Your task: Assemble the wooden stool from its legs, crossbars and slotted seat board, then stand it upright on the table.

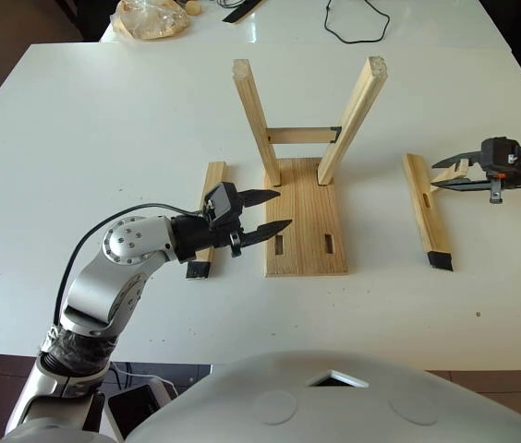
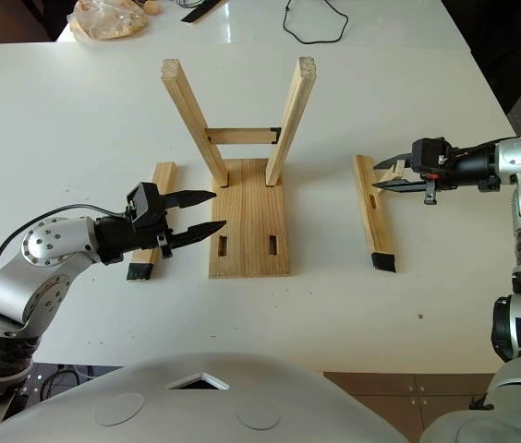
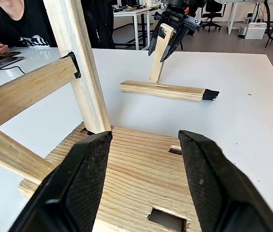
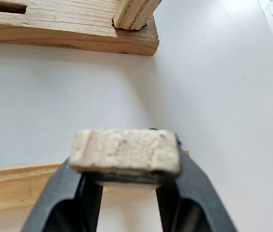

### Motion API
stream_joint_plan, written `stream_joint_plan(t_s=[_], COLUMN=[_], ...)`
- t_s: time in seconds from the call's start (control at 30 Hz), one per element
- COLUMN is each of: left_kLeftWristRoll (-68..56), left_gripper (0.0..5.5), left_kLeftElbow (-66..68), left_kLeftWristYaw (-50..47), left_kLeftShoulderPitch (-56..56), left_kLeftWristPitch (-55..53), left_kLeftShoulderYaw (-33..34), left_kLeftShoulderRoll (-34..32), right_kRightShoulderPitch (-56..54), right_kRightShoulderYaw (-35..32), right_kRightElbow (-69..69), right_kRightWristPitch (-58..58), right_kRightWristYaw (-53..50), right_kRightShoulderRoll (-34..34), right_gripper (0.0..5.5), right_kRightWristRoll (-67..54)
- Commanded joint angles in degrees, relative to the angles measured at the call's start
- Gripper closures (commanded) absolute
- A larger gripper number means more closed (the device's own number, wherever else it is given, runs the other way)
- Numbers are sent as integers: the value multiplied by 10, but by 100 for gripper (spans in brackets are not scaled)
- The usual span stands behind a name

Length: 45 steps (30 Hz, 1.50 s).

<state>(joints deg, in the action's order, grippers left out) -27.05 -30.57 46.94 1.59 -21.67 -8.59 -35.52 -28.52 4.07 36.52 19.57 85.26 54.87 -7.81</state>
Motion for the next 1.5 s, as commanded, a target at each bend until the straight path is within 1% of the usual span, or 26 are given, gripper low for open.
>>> stream_joint_plan(t_s=[0.03,0.13,0.23,0.37,0.5,0.57,0.67,0.8,0.87,1.0,1.13,1.23,1.3,1.37,1.5], left_kLeftWristRoll=[9,10,11,11,10,9,11,11,11,13,17,22,23,24,25], left_gripper=[295,295,295,295,295,295,295,295,295,295,295,295,295,295,295], left_kLeftElbow=[-5,-6,-6,-5,-4,-3,-1,0,1,2,-1,-4,-6,-5,-3], left_kLeftWristYaw=[-2,-3,-2,0,3,5,9,13,14,16,15,10,6,5,5], left_kLeftShoulderPitch=[6,6,5,6,2,3,6,5,5,6,14,18,20,19,13], left_kLeftWristPitch=[0,1,2,4,3,5,8,10,11,14,17,17,17,17,14], left_kLeftShoulderYaw=[4,4,6,7,7,7,8,7,7,5,8,9,9,9,10], left_kLeftShoulderRoll=[-4,-5,-5,-6,-7,-8,-10,-12,-13,-14,-14,-12,-10,-9,-9], right_kRightShoulderPitch=[-16,-15,7,36,61,88,149,225,239,240,192,167,180,203,217], right_kRightShoulderYaw=[-38,-55,-49,-27,-26,-26,-34,-45,-52,-63,-92,-109,-115,-114,-115], right_kRightElbow=[-26,-51,-43,-11,-23,-55,-160,-276,-306,-313,-292,-293,-310,-310,-287], right_kRightWristPitch=[-85,-137,-110,-45,-48,-63,-138,-204,-227,-238,-267,-290,-304,-292,-294], right_kRightWristYaw=[14,18,15,13,36,51,70,70,65,50,28,-10,-21,-18,17], right_kRightShoulderRoll=[5,5,22,44,51,51,56,69,66,71,79,67,62,65,81], right_gripper=[419,419,419,419,419,419,419,419,419,419,419,419,419,419,419], right_kRightWristRoll=[-57,-83,-54,0,-3,-18,-84,-137,-148,-140,-151,-153,-158,-146,-151])
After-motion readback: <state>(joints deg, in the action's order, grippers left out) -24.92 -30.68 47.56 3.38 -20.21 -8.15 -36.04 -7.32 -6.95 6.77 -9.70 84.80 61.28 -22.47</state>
